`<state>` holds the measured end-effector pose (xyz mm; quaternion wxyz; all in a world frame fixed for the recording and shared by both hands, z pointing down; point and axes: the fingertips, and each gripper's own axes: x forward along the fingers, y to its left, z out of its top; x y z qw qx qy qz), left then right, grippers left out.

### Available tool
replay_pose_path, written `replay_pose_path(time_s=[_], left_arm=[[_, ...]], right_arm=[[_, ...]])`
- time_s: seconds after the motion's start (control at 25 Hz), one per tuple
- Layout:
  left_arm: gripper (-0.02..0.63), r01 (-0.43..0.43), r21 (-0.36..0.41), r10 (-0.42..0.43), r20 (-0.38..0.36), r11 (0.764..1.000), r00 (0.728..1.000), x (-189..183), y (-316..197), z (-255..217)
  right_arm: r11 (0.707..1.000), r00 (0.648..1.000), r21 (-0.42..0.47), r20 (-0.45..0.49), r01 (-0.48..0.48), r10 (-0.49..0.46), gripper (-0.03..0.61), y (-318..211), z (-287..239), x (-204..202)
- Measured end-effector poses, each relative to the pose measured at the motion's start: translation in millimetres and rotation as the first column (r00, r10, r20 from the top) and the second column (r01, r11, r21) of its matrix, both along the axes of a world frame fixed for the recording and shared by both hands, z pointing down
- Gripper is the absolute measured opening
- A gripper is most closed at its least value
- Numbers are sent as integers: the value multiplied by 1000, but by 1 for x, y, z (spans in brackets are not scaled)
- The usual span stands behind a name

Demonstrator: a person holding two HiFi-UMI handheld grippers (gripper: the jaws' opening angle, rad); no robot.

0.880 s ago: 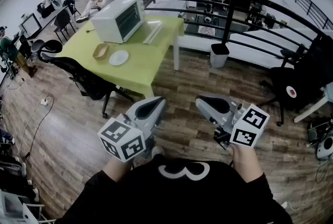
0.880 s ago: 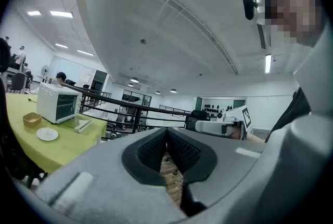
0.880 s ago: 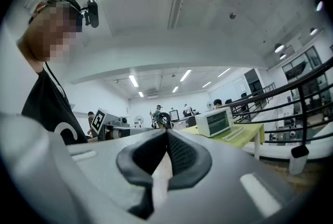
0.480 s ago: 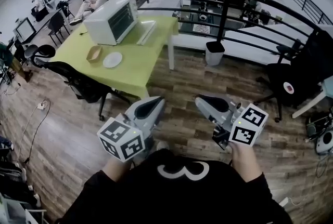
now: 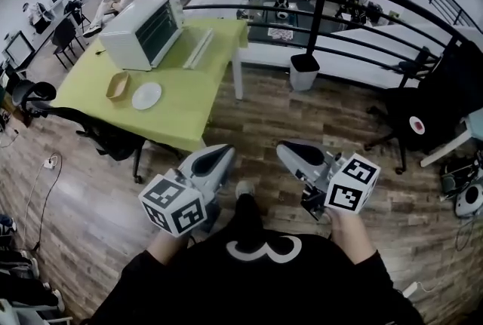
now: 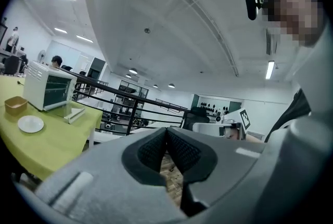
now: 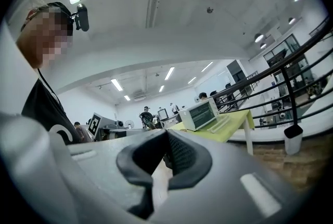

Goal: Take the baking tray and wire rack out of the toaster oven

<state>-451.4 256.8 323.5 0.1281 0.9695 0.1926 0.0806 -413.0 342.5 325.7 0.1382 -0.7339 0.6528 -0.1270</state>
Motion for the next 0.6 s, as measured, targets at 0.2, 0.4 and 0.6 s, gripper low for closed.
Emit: replay_pose_path(time_s=[0.2, 0.4, 0.6], left_arm=[[11, -10, -17, 11, 15, 1000, 1000, 73, -44, 4], [11, 13, -60, -8, 78, 998, 997, 159, -106, 27], [11, 33, -48, -28, 104, 998, 994, 250, -171, 40]], right_arm=[[1000, 999, -19, 32, -12, 13, 2, -41, 7, 69], [998, 996, -63, 93, -10, 16, 2, -97, 24, 152], [992, 993, -123, 116, 26, -12, 2, -166, 40, 243]])
